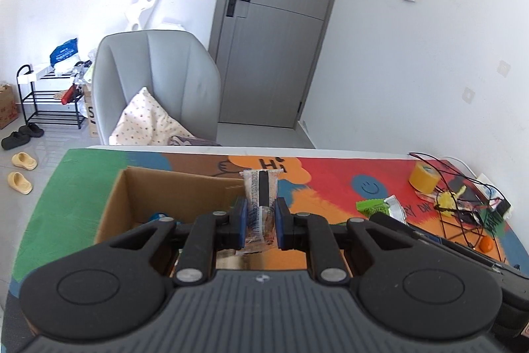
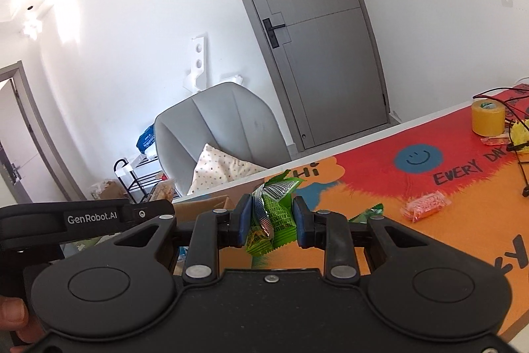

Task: Organize snacks
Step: 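Carry both packets over the box and open both tools to drop them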

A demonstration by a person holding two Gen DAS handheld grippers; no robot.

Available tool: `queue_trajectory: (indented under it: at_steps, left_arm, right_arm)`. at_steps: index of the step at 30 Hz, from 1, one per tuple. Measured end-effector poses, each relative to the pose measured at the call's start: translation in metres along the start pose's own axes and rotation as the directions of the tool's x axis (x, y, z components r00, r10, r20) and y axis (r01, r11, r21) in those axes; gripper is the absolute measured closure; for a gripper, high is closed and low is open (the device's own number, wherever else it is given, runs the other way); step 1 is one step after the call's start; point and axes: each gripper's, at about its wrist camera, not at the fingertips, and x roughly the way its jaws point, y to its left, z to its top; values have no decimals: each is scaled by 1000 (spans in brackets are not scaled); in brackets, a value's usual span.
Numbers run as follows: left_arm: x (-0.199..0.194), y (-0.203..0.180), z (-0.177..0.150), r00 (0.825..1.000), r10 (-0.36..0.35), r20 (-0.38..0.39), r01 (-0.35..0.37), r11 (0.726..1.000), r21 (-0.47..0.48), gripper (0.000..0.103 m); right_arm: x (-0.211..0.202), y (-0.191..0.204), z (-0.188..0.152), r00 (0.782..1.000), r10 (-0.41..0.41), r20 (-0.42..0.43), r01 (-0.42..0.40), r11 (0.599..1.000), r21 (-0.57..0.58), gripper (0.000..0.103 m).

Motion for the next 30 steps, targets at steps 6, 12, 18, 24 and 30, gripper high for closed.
queue_trajectory:
  at_steps: [6,12,18,24,30]
  left_arm:
    - [3,26,5,1000,25,-1,-25,999,-36,87]
    - [13,49,5,999,36,-41,-40,994,-101,85]
    - [5,72,3,998,60,-35,-65,985,-161,82]
    - [-8,84,-3,996,75,-41,-82,978,-190,79]
    - [-21,91,-8,995,92,-38,-98,972,-215,69]
  right_arm:
    - [12,20,5,999,35,-10,-35,999,-25,75]
    - [19,39,5,997,63,-35,-65,996,-59,75]
    - [25,54,-3,994,80,-78,-87,993,-78,75]
    - [24,66,-9,989,98,-109,-108,990,-90,75]
    - [15,77,-13,985,119,-126,-133,985,-110,75]
